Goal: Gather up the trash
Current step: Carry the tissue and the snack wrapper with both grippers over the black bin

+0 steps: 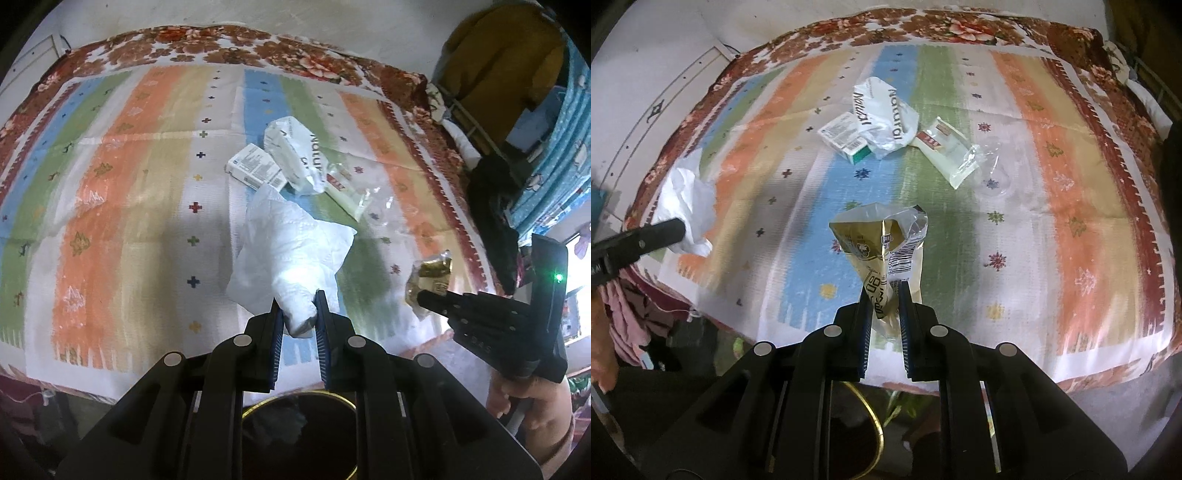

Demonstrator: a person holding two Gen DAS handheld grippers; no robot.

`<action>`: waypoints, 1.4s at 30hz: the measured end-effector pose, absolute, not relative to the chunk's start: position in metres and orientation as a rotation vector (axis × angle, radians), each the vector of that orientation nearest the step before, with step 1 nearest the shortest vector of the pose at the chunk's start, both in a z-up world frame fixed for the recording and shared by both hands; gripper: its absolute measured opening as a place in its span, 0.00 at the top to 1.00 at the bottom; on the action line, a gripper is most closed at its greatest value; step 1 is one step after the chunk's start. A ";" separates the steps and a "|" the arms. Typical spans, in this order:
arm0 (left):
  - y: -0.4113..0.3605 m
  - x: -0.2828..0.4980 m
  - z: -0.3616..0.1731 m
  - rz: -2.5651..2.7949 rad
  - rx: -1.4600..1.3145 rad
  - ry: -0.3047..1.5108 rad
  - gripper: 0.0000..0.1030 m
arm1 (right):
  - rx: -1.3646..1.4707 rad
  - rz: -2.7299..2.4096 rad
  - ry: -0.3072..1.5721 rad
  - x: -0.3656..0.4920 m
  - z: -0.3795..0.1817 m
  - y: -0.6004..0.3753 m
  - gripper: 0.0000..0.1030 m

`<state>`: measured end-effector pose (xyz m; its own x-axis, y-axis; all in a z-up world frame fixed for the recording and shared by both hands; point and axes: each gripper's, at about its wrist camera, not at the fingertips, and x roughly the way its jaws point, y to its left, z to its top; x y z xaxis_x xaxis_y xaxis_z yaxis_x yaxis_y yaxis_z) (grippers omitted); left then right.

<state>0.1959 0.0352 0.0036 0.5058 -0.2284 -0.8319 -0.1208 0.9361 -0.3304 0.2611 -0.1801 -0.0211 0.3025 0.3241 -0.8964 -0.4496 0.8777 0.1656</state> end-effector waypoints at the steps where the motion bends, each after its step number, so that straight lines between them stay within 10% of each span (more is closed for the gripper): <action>1: 0.033 0.192 0.005 -0.073 -0.374 1.037 0.85 | -0.120 0.520 1.150 0.258 -0.019 -0.180 0.88; 42: -0.003 0.074 0.003 -0.205 -0.398 0.930 0.85 | -0.078 0.663 1.060 0.123 -0.014 -0.194 0.88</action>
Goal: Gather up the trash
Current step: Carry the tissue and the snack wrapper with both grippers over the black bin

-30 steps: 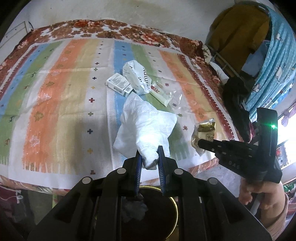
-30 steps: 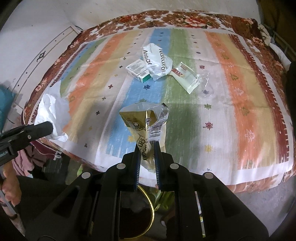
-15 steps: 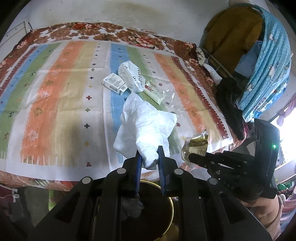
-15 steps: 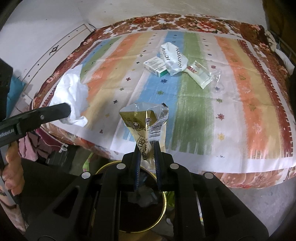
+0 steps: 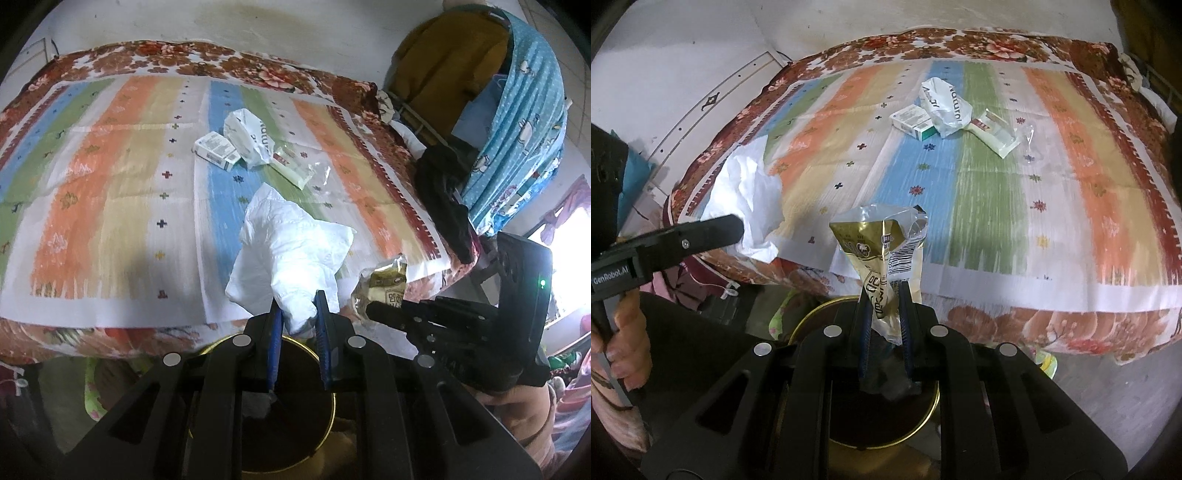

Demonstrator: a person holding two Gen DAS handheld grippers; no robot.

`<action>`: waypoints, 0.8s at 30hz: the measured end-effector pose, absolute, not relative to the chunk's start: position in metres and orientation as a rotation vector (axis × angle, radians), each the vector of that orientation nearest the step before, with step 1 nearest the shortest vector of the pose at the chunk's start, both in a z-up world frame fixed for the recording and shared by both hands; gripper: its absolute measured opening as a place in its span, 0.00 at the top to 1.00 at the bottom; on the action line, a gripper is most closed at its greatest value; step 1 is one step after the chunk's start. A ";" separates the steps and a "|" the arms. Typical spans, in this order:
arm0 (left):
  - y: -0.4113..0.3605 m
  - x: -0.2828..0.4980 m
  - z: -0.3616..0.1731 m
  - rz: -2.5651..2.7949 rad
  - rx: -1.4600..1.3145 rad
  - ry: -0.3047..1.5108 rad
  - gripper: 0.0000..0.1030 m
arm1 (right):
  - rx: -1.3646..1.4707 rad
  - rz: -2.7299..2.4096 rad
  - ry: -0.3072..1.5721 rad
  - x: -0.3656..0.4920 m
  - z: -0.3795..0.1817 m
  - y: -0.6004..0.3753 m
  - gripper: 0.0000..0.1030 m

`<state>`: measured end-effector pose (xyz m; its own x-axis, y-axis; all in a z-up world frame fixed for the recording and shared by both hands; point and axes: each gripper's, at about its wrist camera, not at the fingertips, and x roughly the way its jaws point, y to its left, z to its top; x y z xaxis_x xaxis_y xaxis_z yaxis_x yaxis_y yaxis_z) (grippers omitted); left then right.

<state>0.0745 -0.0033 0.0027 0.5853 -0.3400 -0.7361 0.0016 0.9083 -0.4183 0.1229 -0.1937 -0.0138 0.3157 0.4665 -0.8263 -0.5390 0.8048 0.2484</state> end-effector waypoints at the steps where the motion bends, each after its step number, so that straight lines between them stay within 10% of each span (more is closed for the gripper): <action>1: -0.004 0.072 0.002 -0.208 -0.401 0.930 0.85 | -0.076 0.664 1.059 0.121 -0.014 -0.195 0.88; 24: -0.020 0.022 -0.027 -0.189 -0.329 0.954 0.85 | -0.067 0.729 1.095 0.056 -0.042 -0.206 0.87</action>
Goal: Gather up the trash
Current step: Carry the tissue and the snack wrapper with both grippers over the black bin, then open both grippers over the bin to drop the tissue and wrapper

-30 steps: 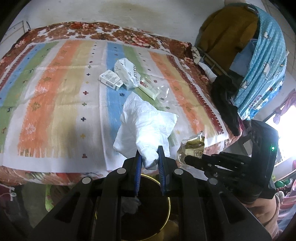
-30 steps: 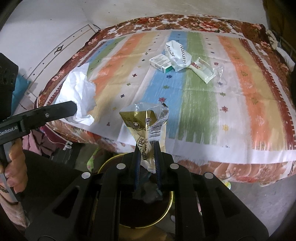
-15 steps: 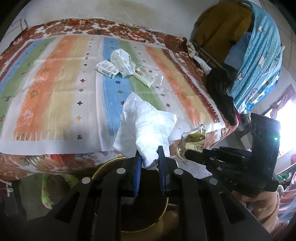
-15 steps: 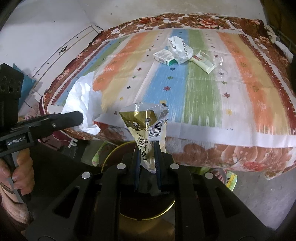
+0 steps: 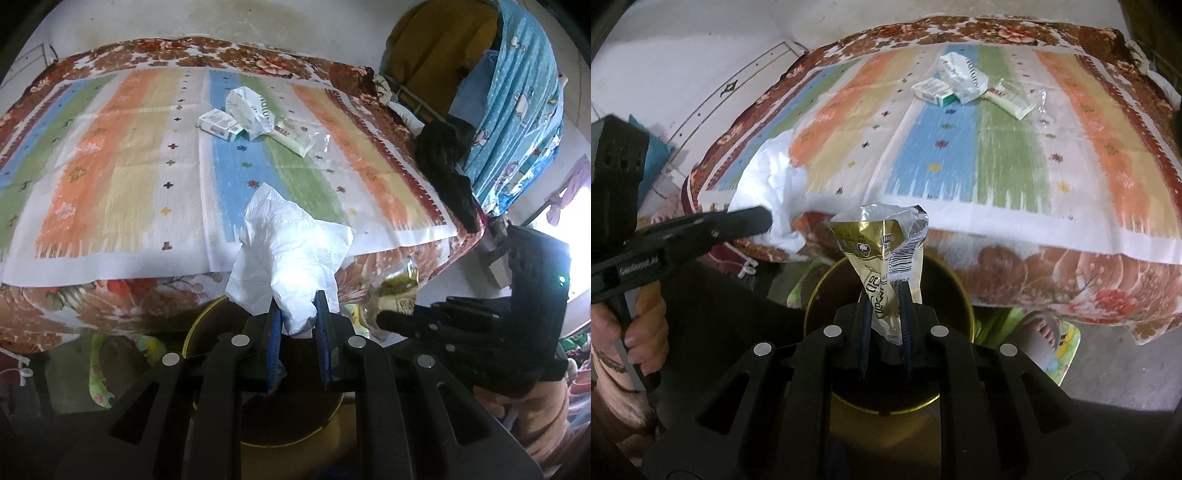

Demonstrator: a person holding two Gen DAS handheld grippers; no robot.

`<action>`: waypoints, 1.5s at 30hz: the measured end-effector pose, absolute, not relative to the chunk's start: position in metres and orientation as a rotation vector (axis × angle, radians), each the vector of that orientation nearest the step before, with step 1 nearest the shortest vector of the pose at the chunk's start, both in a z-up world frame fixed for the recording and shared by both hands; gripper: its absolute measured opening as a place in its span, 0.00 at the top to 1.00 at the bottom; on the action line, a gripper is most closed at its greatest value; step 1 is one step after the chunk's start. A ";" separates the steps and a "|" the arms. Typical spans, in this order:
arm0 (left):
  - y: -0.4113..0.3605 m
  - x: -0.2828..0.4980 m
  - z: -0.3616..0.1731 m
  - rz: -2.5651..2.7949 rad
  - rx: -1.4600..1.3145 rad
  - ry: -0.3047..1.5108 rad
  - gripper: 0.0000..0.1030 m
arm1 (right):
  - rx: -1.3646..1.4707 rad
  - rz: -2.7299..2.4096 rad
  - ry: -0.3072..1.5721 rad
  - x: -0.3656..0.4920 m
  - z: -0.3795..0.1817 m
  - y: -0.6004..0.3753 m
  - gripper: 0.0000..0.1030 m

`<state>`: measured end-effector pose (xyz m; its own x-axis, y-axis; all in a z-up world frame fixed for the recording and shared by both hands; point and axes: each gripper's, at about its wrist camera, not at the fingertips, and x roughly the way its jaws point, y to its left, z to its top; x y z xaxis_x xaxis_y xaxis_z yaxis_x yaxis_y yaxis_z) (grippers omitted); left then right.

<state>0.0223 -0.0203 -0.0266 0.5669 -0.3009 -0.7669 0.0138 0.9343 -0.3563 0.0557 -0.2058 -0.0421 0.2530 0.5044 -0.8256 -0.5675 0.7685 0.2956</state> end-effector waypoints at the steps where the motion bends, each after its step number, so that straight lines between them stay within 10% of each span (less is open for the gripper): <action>1: -0.021 0.019 -0.030 -0.185 -0.326 0.960 0.85 | -0.078 0.728 1.095 0.052 -0.044 -0.205 0.87; 21: -0.032 -0.017 -0.055 -0.159 -0.323 0.986 0.84 | -0.087 0.678 1.131 0.019 -0.072 -0.203 0.81; 27: -0.031 -0.016 -0.054 -0.150 -0.345 0.982 0.52 | -0.065 0.680 1.154 0.021 -0.075 -0.203 0.64; 45: -0.022 -0.010 -0.055 -0.120 -0.381 0.988 0.45 | -0.039 0.693 1.157 0.024 -0.072 -0.201 0.56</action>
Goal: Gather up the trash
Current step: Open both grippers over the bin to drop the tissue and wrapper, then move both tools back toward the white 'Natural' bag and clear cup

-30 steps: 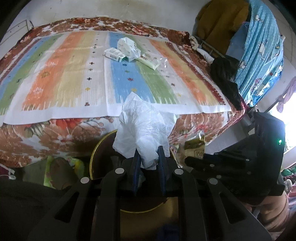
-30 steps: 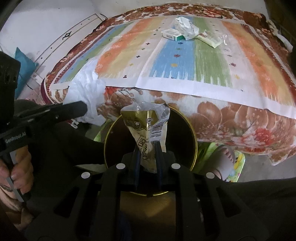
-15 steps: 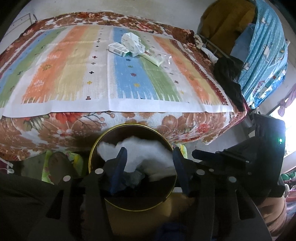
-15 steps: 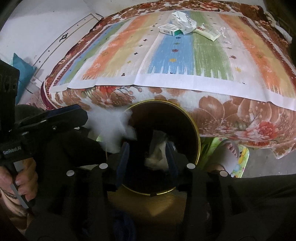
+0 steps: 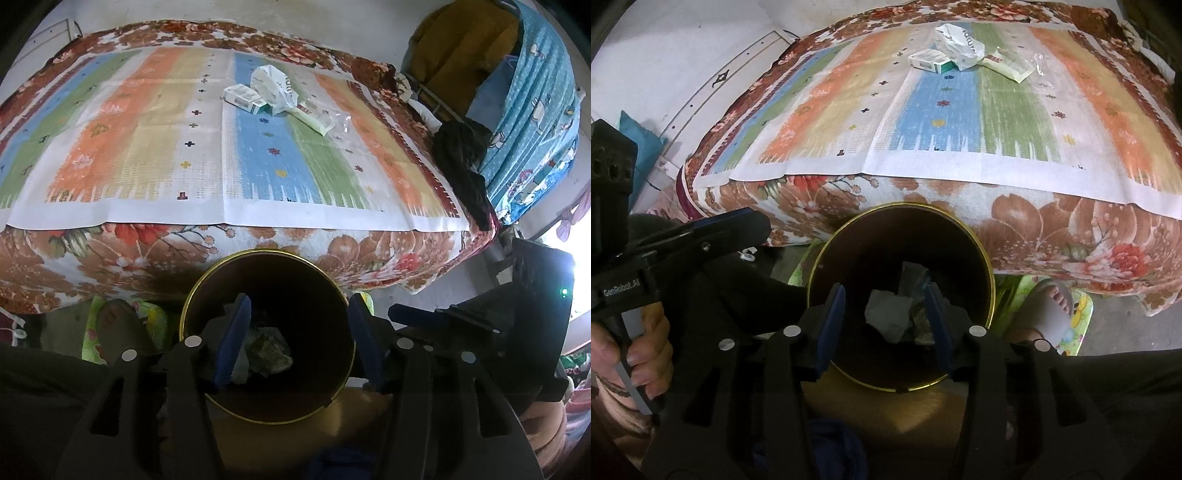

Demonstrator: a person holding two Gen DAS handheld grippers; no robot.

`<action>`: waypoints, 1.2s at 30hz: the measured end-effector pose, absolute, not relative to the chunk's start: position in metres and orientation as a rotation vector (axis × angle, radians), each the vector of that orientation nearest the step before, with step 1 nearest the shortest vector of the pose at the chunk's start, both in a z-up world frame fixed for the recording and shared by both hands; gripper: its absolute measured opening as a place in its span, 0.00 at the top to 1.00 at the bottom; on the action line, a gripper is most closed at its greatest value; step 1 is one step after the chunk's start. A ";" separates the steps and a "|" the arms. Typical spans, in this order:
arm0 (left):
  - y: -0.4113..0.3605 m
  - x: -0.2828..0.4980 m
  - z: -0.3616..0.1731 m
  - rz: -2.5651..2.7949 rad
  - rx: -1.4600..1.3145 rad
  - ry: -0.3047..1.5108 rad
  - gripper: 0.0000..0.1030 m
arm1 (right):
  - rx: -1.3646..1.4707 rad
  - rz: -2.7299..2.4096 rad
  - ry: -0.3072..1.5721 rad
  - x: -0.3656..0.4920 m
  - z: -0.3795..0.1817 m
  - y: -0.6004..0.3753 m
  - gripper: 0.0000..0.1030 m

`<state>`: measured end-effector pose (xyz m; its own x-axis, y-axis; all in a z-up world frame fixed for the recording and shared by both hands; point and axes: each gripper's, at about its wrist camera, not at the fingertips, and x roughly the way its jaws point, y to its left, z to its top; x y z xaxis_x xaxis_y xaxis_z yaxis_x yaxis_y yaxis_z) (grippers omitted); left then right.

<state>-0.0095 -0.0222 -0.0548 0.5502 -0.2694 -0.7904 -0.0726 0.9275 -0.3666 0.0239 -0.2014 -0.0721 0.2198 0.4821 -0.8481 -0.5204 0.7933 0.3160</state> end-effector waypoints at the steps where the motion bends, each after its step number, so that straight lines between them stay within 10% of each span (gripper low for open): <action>1: -0.022 -0.007 -0.054 -0.113 -0.376 0.992 0.44 | -0.039 0.691 1.157 0.025 -0.072 -0.201 0.56; 36: 0.001 0.128 0.008 0.030 -0.230 0.945 0.30 | -0.039 0.509 1.053 0.150 -0.017 -0.205 0.40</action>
